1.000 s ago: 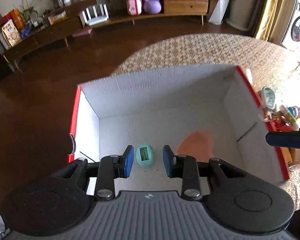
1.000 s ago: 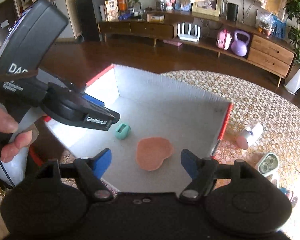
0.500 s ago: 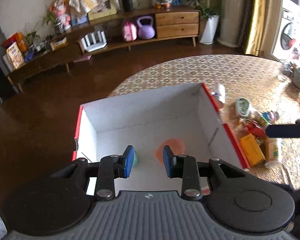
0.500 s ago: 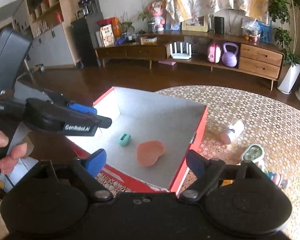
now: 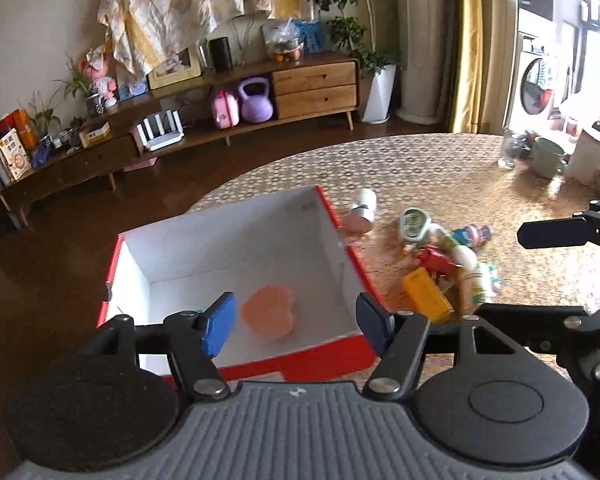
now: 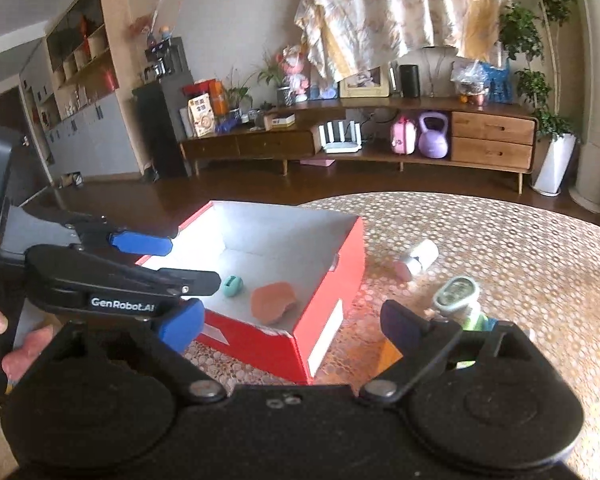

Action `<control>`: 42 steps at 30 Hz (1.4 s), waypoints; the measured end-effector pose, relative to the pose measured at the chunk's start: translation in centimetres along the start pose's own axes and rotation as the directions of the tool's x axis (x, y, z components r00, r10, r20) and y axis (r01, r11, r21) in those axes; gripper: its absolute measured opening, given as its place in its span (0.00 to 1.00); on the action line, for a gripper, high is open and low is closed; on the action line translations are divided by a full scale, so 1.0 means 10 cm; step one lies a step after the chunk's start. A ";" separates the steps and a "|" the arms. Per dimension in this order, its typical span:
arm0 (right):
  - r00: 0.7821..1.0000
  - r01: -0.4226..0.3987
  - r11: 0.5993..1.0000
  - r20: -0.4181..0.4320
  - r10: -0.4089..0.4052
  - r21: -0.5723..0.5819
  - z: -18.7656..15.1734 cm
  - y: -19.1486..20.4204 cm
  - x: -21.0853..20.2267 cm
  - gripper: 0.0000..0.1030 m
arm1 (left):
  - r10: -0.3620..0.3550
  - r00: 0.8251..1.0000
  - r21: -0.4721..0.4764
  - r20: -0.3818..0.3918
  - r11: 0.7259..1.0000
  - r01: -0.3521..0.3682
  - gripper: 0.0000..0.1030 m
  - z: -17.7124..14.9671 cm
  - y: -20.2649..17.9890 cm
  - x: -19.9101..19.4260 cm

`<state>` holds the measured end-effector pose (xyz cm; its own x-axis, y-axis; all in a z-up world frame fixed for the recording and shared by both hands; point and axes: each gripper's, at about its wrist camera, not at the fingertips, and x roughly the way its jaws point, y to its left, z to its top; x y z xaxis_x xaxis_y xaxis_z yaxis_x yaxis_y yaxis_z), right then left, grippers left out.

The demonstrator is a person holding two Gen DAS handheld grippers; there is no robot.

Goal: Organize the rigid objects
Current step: 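Withdraw both tools from the red box back over the table items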

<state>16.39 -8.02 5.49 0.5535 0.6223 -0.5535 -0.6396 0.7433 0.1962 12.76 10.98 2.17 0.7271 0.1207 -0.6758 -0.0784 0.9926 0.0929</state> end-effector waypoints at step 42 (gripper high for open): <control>0.976 0.190 0.979 -0.098 -0.197 -0.075 -0.89 -1.31 0.10 0.99 | -0.063 0.997 -0.169 0.050 0.983 0.070 0.94 -0.37 -1.33 1.11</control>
<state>20.55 -19.35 -4.86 0.6137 0.4367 -0.6577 -0.5611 0.8273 0.0257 19.33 -0.78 -9.29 0.7640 0.0574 -0.6426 -0.1411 0.9868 -0.0796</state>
